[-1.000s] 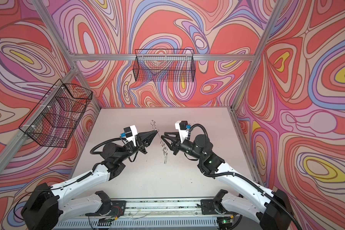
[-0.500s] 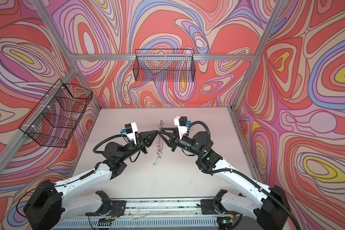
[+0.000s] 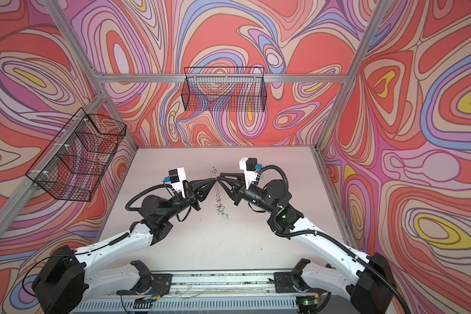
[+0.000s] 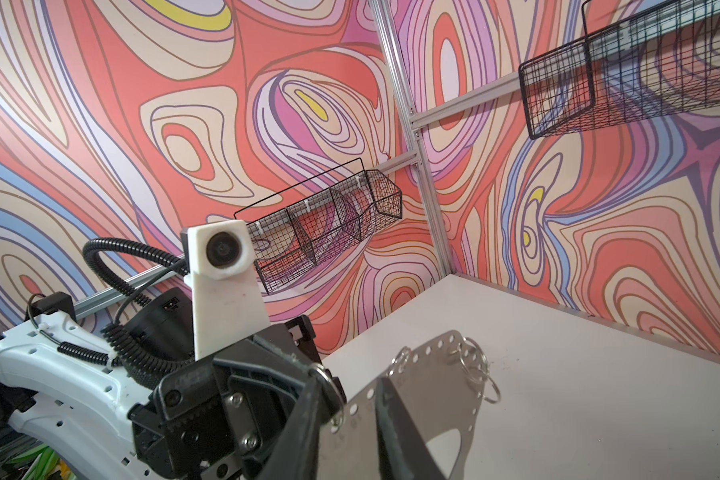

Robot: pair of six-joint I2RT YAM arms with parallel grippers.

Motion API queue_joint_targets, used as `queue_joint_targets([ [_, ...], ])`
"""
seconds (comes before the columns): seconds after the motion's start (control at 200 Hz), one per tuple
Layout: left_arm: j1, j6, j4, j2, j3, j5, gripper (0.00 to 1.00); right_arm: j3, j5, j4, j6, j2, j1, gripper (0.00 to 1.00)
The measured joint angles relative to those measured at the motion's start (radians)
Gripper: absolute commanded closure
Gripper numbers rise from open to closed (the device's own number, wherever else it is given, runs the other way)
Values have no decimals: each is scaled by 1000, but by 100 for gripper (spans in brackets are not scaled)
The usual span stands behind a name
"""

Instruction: Put the keys on the keyring

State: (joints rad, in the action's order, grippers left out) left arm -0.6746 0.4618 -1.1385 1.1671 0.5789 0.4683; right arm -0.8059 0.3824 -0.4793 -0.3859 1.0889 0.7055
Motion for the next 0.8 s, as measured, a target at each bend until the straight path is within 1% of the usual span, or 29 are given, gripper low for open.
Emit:
queue_joint_targets([
  [0.11,0,11,-18,1,0,6,100,0,14,-3,-9,5,-2,79],
  [0.26,0,21,-28,6,0,16,100,1,44,-18,-29,7,-11,79],
  [0.351,0,30,-34,15,0,31,100,2,69,-35,-39,9,-17,81],
  [0.411,0,35,-37,23,0,39,100,2,88,-48,-47,14,-20,84],
  [0.476,0,41,-39,28,0,47,100,3,113,-61,-61,21,-27,84],
  [0.551,0,44,-39,29,0,49,100,7,143,-81,-81,29,-43,84],
  [0.626,0,46,-40,29,0,52,100,13,165,-98,-97,32,-56,81],
  [0.801,0,49,-39,29,0,55,100,54,217,-139,-138,30,-99,80],
])
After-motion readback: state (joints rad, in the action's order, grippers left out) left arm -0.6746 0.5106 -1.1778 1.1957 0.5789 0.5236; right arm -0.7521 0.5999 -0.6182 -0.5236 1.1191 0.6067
